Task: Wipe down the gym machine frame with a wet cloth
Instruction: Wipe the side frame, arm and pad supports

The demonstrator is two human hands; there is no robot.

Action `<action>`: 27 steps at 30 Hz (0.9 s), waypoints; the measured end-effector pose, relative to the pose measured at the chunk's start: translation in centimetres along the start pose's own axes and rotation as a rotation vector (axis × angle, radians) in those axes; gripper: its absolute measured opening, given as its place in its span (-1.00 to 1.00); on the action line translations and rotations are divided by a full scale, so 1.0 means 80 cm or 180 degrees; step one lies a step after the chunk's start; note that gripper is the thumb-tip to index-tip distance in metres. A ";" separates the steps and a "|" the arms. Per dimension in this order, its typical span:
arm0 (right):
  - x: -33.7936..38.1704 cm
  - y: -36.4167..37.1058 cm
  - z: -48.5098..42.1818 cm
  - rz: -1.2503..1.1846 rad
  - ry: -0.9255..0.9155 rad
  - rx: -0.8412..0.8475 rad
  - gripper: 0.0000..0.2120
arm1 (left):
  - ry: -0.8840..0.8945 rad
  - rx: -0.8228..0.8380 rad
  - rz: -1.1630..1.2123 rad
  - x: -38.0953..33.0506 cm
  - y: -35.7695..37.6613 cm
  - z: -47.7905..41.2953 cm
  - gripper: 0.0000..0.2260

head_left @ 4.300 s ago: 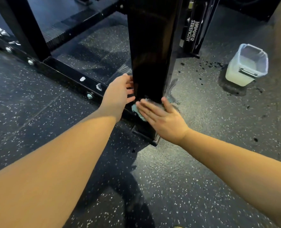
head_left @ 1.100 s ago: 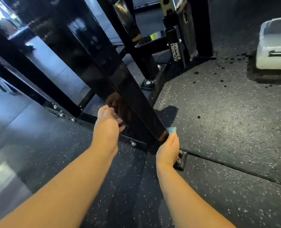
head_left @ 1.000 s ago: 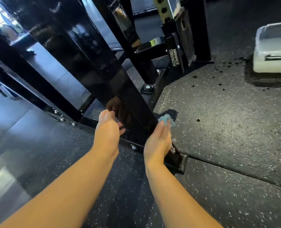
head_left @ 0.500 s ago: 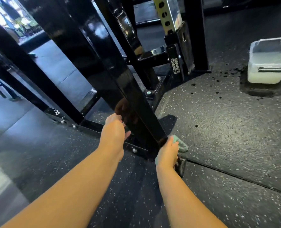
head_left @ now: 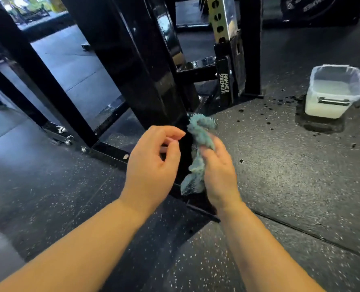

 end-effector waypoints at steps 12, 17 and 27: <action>-0.004 -0.054 -0.020 -0.0225 0.1069 0.1227 -0.79 | -0.1370 0.1146 0.0178 0.051 0.092 0.009 -0.90; -0.050 -0.060 0.003 0.1083 0.1528 0.2004 -0.45 | -0.1425 0.0588 0.0015 0.066 0.069 0.009 -0.94; -0.038 -0.069 -0.023 -0.1085 0.1015 -0.0439 -0.77 | -0.0383 0.0607 -0.0562 0.008 0.101 0.037 -0.81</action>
Point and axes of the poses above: each hand's wrist, its own z-axis away from the middle knuckle, its own y-axis out of the palm, x = y × z, the point moved 10 cm from there along -z, towards the middle knuckle, and after that the axes turned 6 degrees about -z, right-handed, at the moved point
